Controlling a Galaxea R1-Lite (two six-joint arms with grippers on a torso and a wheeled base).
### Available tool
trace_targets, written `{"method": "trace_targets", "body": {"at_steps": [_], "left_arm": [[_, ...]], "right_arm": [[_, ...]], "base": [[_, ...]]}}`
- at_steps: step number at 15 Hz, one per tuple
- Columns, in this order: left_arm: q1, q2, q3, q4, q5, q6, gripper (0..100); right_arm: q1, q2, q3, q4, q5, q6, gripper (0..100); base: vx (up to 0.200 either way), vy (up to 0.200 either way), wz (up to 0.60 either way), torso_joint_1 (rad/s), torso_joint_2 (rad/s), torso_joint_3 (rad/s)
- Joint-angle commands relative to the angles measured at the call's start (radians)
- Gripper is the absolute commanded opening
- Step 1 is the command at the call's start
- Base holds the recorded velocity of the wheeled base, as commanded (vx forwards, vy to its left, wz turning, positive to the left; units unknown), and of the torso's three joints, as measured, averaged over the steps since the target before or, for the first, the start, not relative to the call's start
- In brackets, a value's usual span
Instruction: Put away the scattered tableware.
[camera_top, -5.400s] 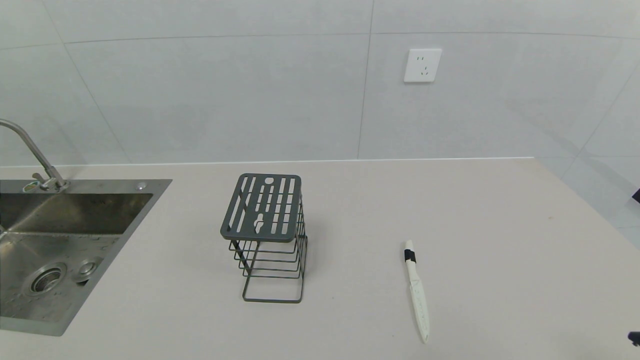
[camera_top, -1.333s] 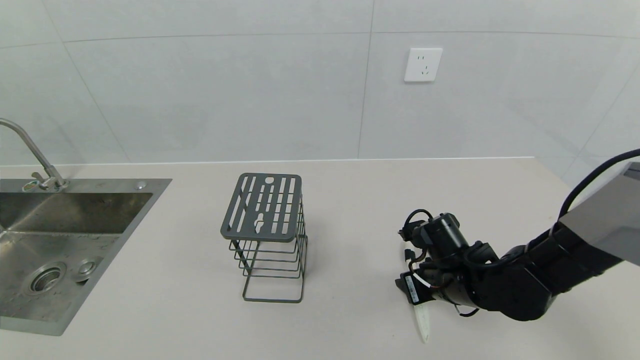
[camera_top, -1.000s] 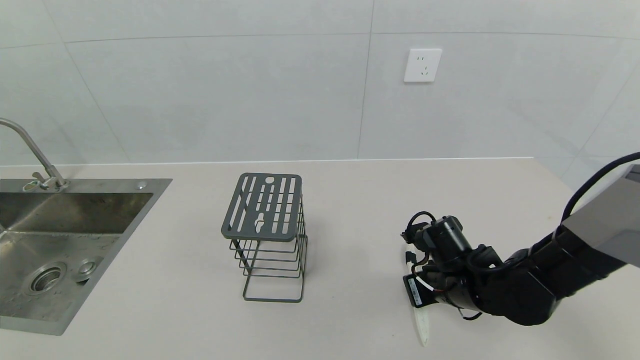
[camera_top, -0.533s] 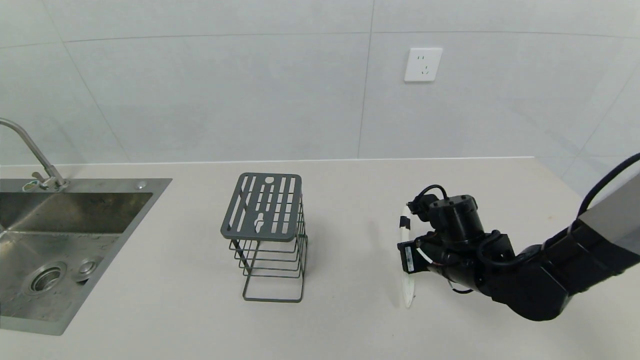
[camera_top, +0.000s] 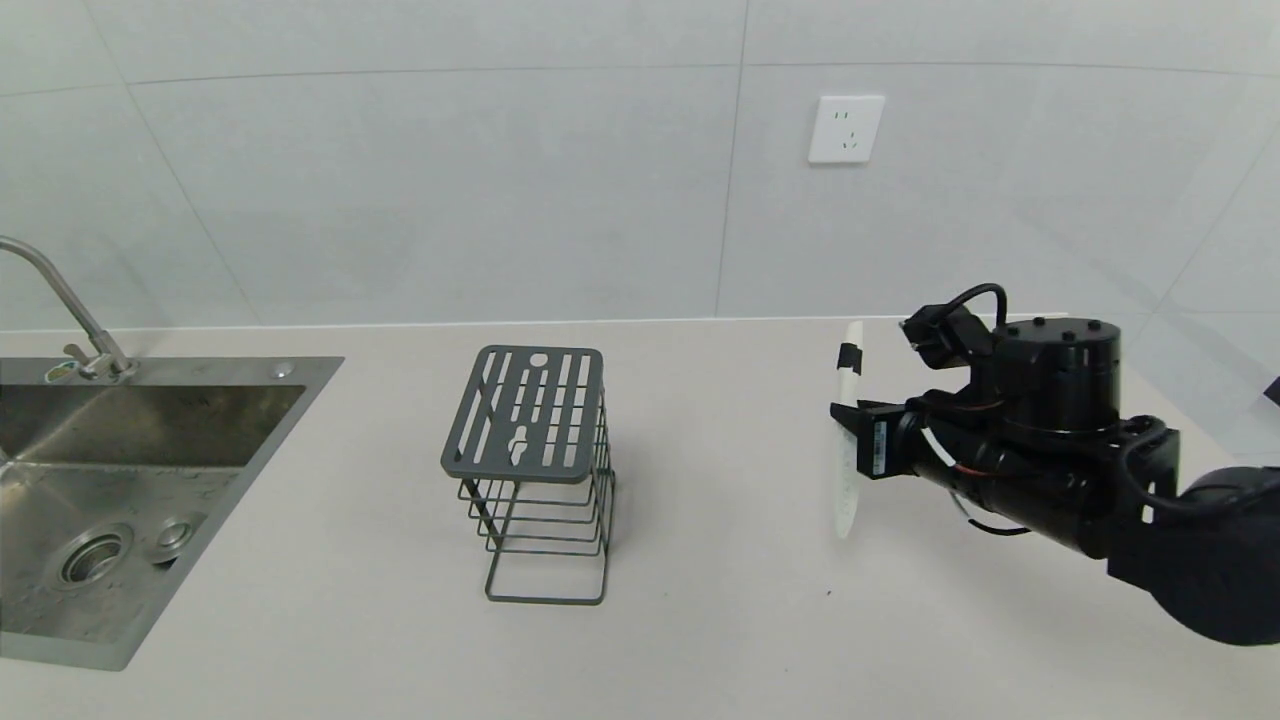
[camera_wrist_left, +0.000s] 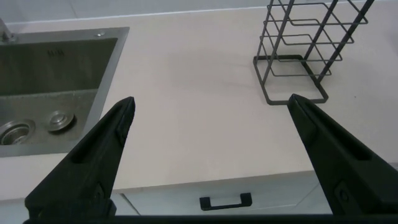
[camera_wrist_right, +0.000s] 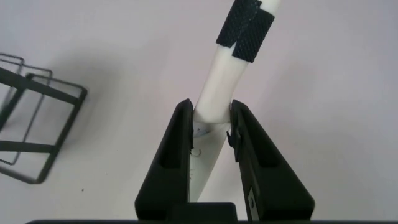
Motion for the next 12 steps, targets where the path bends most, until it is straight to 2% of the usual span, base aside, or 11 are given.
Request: {"method": "trace_targets", "body": {"at_steps": [1,2,3,4,5,6,7,9,12], "left_arm": [[0.0,0.001,0.0,-0.009,0.0,0.002,100],[0.0,0.001,0.0,-0.071,0.0,0.002,100],[0.0,0.001,0.0,-0.071,0.0,0.002,100],[0.0,0.001,0.0,-0.215,-0.022,0.019,100],[0.0,0.001,0.0,-0.215,-0.032,0.016,100],[0.0,0.001,0.0,-0.218,-0.105,-0.025,100],[-0.002,0.006,-0.015,-0.209,-0.164,-0.036,100],[-0.002,0.124,-0.083,-0.167,-0.27,-0.044,100],[-0.061,0.357,-0.173,-0.178,-0.338,-0.036,100]], "right_arm": [[-0.01,-0.08,0.041,-0.03,0.009,-0.006,0],[-0.01,-0.087,0.06,-0.053,0.026,-0.008,0],[-0.01,-0.087,0.06,-0.053,0.026,-0.008,0],[-0.01,-0.101,0.103,-0.102,0.05,-0.048,0],[-0.01,-0.103,0.107,-0.109,0.053,-0.055,0],[-0.017,-0.109,0.13,-0.148,0.087,-0.074,0],[-0.015,-0.115,0.143,-0.166,0.099,-0.074,0],[-0.014,-0.124,0.158,-0.18,0.124,-0.075,0],[-0.014,-0.127,0.179,-0.2,0.173,-0.117,0]], "base": [[0.0,0.0,0.0,0.0,0.0,0.0],[0.0,0.0,0.0,0.0,0.0,0.0],[0.0,0.0,0.0,0.0,0.0,0.0],[0.0,0.0,0.0,0.0,0.0,0.0],[0.0,0.0,0.0,0.0,0.0,0.0],[0.0,0.0,0.0,0.0,0.0,0.0],[0.0,0.0,0.0,0.0,0.0,0.0],[0.0,0.0,0.0,0.0,0.0,0.0],[0.0,0.0,0.0,0.0,0.0,0.0]]}}
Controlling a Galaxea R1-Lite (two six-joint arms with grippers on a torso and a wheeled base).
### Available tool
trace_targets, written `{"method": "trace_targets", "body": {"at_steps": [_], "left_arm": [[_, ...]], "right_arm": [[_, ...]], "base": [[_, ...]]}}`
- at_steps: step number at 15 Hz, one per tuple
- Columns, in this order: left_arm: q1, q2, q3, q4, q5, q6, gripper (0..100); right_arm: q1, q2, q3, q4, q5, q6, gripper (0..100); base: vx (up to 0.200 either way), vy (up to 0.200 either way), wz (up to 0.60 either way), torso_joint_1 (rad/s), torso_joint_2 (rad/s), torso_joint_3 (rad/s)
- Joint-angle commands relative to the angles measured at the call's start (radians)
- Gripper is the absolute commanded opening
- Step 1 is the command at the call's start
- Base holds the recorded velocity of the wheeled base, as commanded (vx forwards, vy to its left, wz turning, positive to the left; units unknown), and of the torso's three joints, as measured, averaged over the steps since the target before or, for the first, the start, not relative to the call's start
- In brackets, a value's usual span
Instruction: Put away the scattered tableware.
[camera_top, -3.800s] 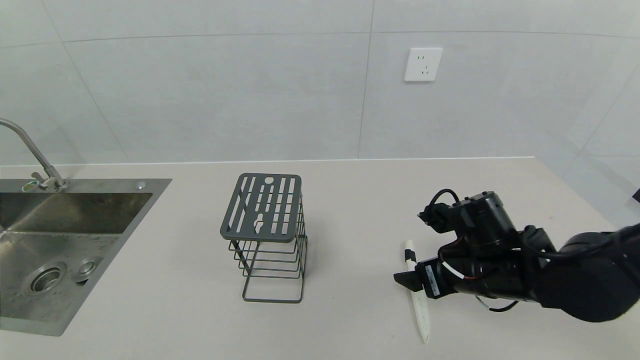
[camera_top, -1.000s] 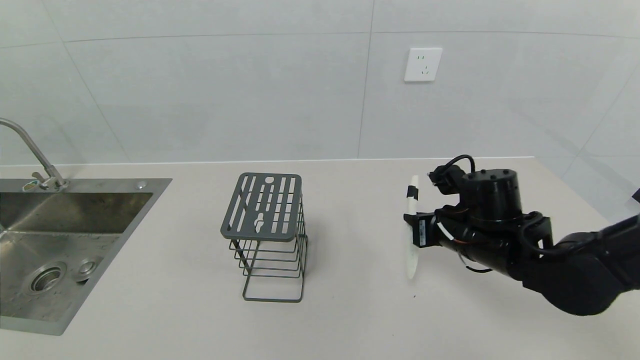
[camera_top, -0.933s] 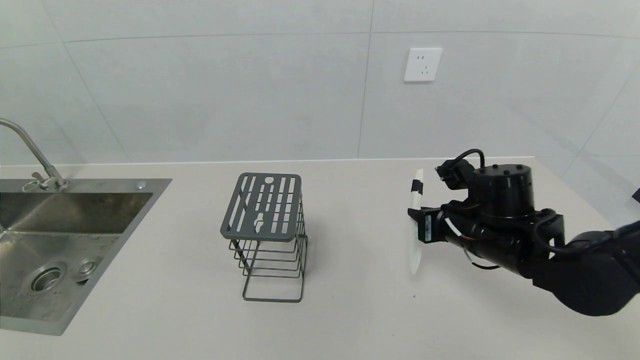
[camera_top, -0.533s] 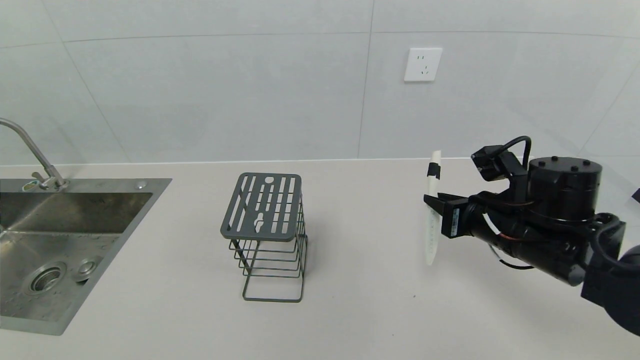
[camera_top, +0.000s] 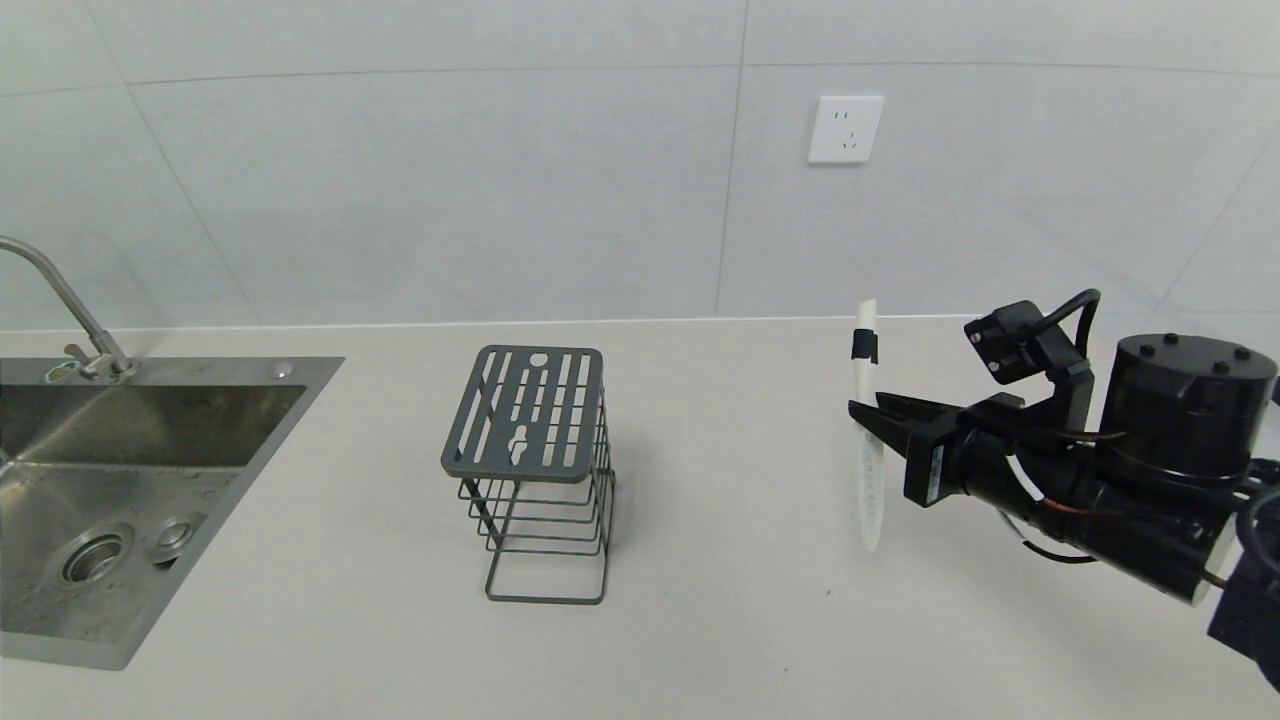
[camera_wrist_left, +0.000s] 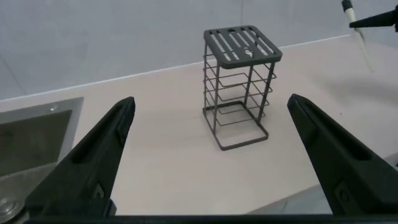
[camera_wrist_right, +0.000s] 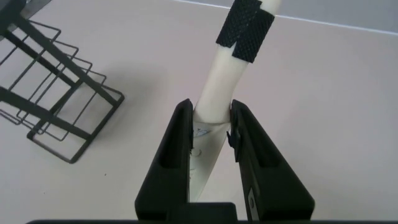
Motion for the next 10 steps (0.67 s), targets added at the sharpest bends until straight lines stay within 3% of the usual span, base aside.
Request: {"method": "trace_targets", "body": {"at_steps": [1,5,7,8,10], "left_arm": [[-0.076,0.253,-0.096,-0.007,-0.064,0.01,100],[-0.206,0.473,-0.112,-0.125,-0.074,0.013,100],[-0.22,0.525,-0.116,-0.182,-0.074,0.013,100],[-0.251,0.632,-0.117,-0.318,-0.074,0.015,100],[-0.295,0.724,-0.117,-0.441,-0.075,0.015,100]], "right_arm": [[0.0,-0.009,0.017,-0.033,0.007,-0.003,0],[0.0,-0.009,0.034,-0.1,0.047,-0.029,0],[0.0,-0.012,0.034,-0.102,0.05,-0.031,0],[0.0,-0.019,0.036,-0.138,0.088,-0.038,0],[0.002,-0.029,0.037,-0.161,0.11,-0.052,0]], "base": [[0.0,0.0,0.0,0.0,0.0,0.0],[0.0,0.0,0.0,0.0,0.0,0.0],[0.0,0.0,0.0,0.0,0.0,0.0],[0.0,0.0,0.0,0.0,0.0,0.0],[0.0,0.0,0.0,0.0,0.0,0.0]]}}
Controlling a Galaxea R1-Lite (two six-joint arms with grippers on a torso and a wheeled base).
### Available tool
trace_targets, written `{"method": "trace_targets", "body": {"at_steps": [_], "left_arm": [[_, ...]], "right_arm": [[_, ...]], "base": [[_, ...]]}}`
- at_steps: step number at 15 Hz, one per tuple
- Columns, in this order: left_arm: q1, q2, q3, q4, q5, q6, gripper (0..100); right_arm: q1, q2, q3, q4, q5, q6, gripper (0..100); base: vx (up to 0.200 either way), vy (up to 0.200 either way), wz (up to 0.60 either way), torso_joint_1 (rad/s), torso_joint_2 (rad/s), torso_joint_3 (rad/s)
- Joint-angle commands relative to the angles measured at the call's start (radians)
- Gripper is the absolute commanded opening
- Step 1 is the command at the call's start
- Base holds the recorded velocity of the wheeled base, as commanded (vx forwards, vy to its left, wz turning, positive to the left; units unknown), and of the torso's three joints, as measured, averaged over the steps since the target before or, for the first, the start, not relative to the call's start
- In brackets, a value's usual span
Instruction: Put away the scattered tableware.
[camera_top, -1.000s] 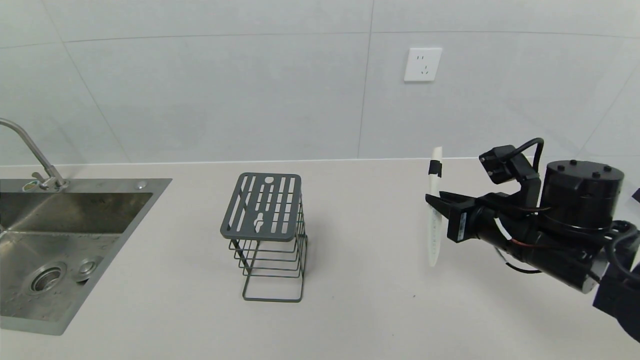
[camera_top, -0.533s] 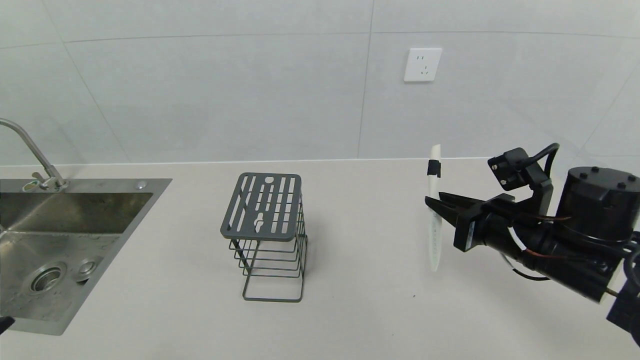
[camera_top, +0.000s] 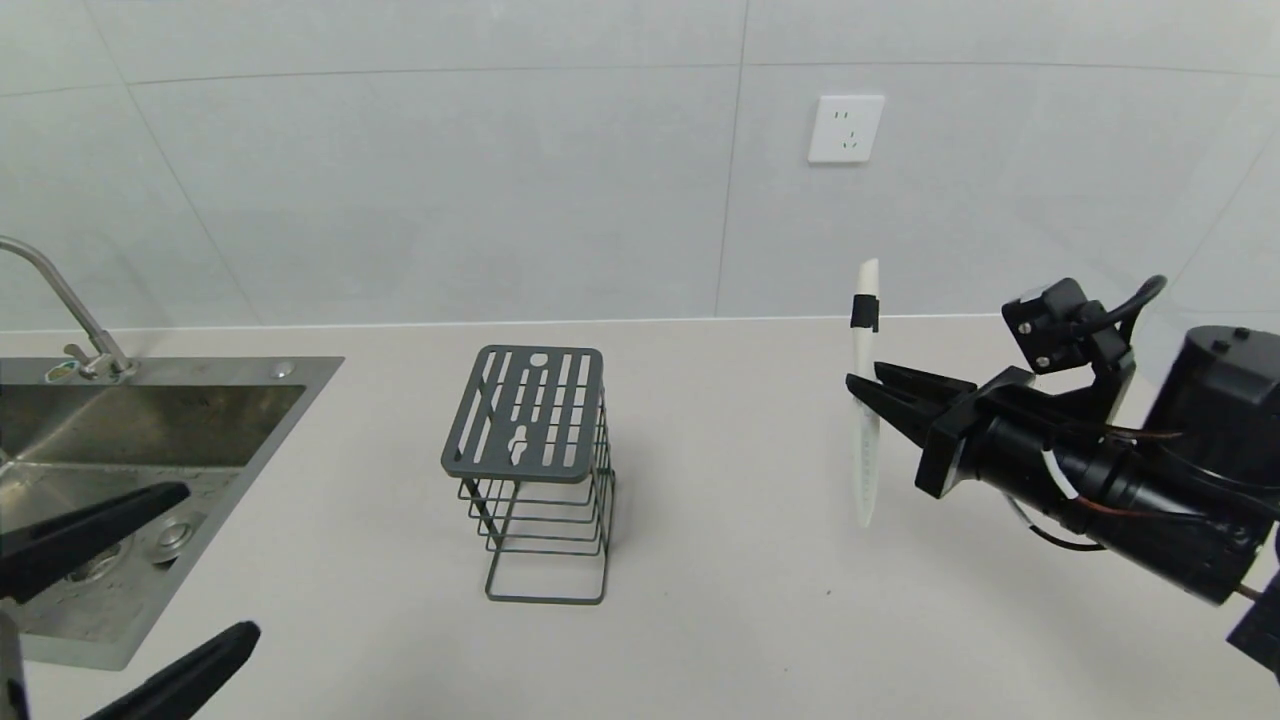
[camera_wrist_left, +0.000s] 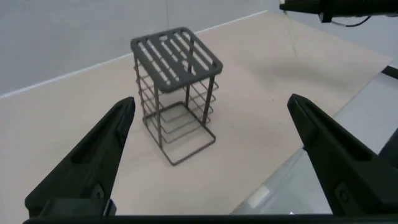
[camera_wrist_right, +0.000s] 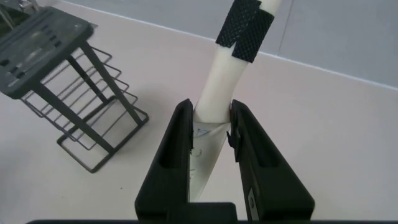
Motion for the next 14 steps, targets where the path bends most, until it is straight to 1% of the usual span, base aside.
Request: {"method": "trace_targets", "body": {"at_steps": [1,2,3,5,7,8,10,11,12,13,14], "left_arm": [[-0.091,0.216,-0.003,-0.152,-0.001,0.0,100],[-0.114,0.312,-0.011,-0.263,-0.001,0.0,100],[-0.122,0.383,-0.014,-0.355,-0.004,-0.002,100],[-0.128,0.481,-0.013,-0.514,-0.05,-0.002,100],[-0.129,0.547,-0.014,-0.636,-0.088,-0.002,100],[-0.129,0.575,-0.014,-0.68,-0.103,0.0,100],[-0.129,0.627,-0.02,-0.752,-0.108,0.0,100],[-0.14,0.659,-0.02,-0.806,-0.125,0.0,100],[-0.169,0.711,-0.034,-0.883,-0.171,0.001,100],[-0.18,0.748,-0.046,-0.929,-0.188,0.001,100],[-0.191,0.771,-0.06,-0.947,-0.198,0.0,100]], "right_arm": [[0.0,-0.018,0.005,-0.002,0.016,-0.015,0],[0.0,-0.04,0.013,-0.002,0.042,-0.032,0],[0.0,-0.049,0.017,-0.004,0.053,-0.041,0],[0.0,-0.064,0.031,-0.027,0.075,-0.072,0],[0.0,-0.069,0.045,-0.062,0.113,-0.098,0],[0.0,-0.078,0.049,-0.067,0.124,-0.109,0],[-0.002,-0.089,0.057,-0.077,0.136,-0.127,0],[-0.002,-0.09,0.06,-0.087,0.145,-0.132,0],[-0.002,-0.089,0.071,-0.094,0.162,-0.147,0],[-0.002,-0.089,0.082,-0.094,0.173,-0.158,0],[0.001,-0.089,0.091,-0.096,0.179,-0.161,0]], "base": [[0.0,0.0,0.0,0.0,0.0,0.0],[0.0,0.0,0.0,0.0,0.0,0.0],[0.0,0.0,0.0,0.0,0.0,0.0],[0.0,0.0,0.0,0.0,0.0,0.0],[0.0,0.0,0.0,0.0,0.0,0.0],[0.0,0.0,0.0,0.0,0.0,0.0],[0.0,0.0,0.0,0.0,0.0,0.0],[0.0,0.0,0.0,0.0,0.0,0.0],[0.0,0.0,0.0,0.0,0.0,0.0],[0.0,0.0,0.0,0.0,0.0,0.0],[0.0,0.0,0.0,0.0,0.0,0.0]]}}
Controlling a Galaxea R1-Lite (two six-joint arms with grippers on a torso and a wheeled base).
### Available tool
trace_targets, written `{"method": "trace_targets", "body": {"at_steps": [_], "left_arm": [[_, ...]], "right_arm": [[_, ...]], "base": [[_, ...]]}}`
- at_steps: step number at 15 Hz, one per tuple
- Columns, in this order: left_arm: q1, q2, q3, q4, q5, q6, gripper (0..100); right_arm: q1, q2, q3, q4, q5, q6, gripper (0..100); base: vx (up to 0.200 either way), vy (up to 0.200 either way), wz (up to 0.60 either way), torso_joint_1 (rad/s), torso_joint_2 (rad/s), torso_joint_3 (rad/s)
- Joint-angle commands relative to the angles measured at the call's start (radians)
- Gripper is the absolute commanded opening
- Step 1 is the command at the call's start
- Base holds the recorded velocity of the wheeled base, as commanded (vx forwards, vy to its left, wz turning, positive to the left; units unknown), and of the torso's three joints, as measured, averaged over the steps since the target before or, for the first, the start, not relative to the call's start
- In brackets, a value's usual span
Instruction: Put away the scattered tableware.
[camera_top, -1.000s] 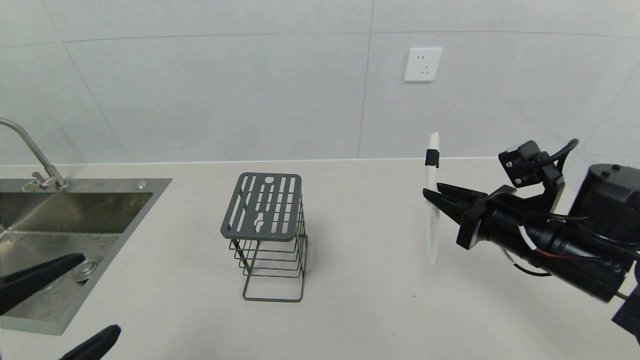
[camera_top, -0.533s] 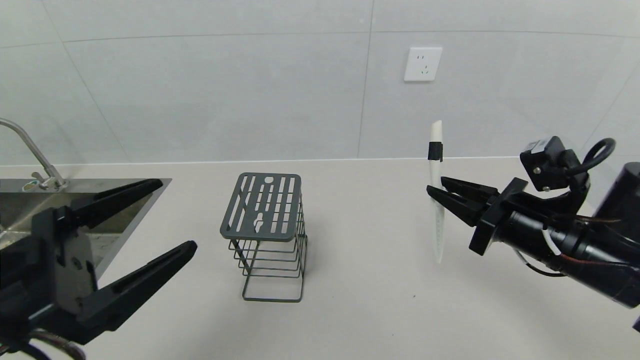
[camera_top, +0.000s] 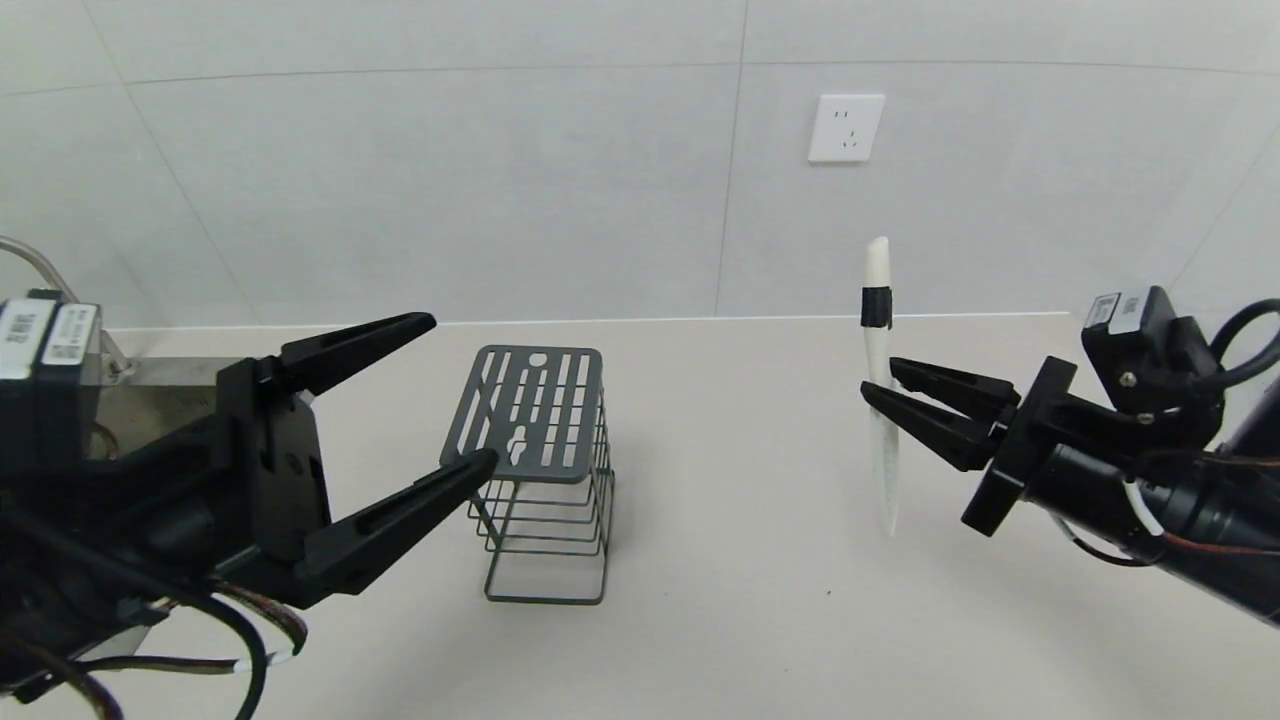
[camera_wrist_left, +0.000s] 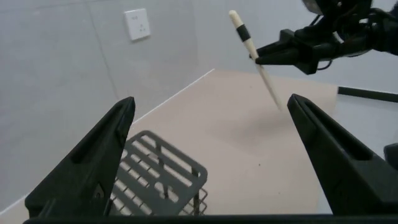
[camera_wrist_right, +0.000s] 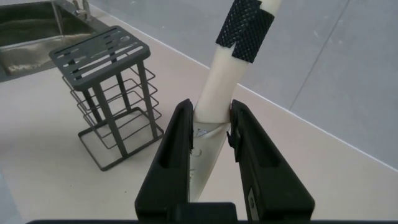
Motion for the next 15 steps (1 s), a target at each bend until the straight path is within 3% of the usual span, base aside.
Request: {"method": "trace_targets", "body": {"at_steps": [1,10,15], "left_arm": [[-0.031,0.094,-0.031,-0.02,-0.018,0.0,100],[-0.179,0.229,-0.128,-0.066,-0.053,-0.003,100],[-0.212,0.291,-0.172,-0.066,-0.056,-0.005,100]], "right_arm": [[0.005,-0.002,0.016,-0.009,0.006,-0.008,0],[0.07,0.008,0.082,-0.031,0.112,-0.064,0],[0.076,0.006,0.091,-0.04,0.115,-0.068,0]], "base": [[0.0,0.0,0.0,0.0,0.0,0.0],[0.0,0.0,0.0,0.0,0.0,0.0],[0.0,0.0,0.0,0.0,0.0,0.0]]}}
